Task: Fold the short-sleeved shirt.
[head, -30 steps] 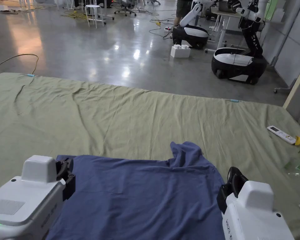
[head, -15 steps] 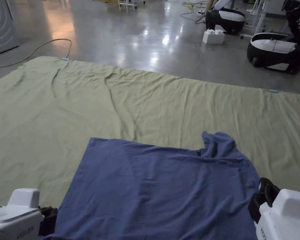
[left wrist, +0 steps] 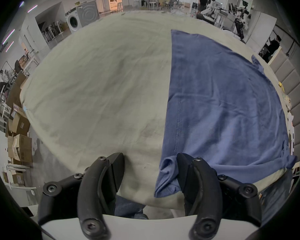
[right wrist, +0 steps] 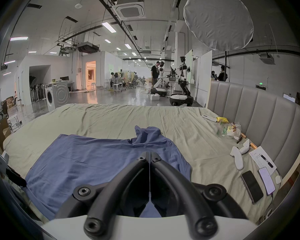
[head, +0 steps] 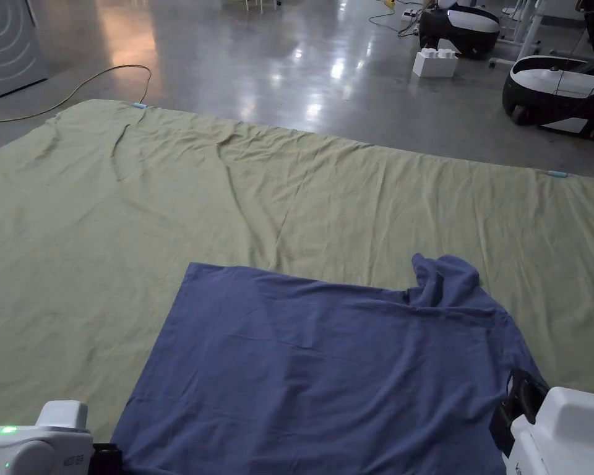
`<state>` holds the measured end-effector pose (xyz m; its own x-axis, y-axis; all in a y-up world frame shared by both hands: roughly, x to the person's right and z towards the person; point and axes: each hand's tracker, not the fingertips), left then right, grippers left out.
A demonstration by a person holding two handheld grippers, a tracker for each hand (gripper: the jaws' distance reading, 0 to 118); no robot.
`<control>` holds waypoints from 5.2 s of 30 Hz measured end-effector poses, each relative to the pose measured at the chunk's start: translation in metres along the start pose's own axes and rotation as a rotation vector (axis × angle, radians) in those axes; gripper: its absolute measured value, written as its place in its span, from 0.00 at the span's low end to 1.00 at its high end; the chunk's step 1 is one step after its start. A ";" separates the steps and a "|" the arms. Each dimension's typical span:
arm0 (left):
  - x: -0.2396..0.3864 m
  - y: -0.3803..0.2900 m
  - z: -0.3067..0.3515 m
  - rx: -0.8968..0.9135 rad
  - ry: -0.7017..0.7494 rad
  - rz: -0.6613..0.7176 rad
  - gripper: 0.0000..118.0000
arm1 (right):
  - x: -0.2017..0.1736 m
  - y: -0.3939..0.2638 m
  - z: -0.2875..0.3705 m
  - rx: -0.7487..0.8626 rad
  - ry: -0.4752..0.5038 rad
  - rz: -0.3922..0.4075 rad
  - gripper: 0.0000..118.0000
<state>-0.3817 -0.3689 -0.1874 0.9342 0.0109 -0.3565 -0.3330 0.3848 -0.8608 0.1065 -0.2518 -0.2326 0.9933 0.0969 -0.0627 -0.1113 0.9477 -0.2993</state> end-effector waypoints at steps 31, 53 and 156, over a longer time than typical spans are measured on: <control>0.018 -0.010 0.056 0.077 -0.069 -0.132 0.06 | 0.101 -0.086 0.025 -0.797 -0.091 0.007 0.61; 0.017 -0.011 0.047 0.077 -0.077 -0.099 0.06 | 0.092 -0.095 -0.015 -0.804 0.009 0.017 0.10; 0.047 0.106 -0.057 0.050 -0.032 -0.056 0.59 | 0.037 0.009 -0.015 0.050 -0.059 -0.026 0.01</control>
<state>-0.3803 -0.3799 -0.3165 0.9551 0.0175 -0.2957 -0.2740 0.4312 -0.8596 0.1414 -0.2444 -0.2516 0.9961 0.0888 0.0013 -0.0856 0.9639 -0.2521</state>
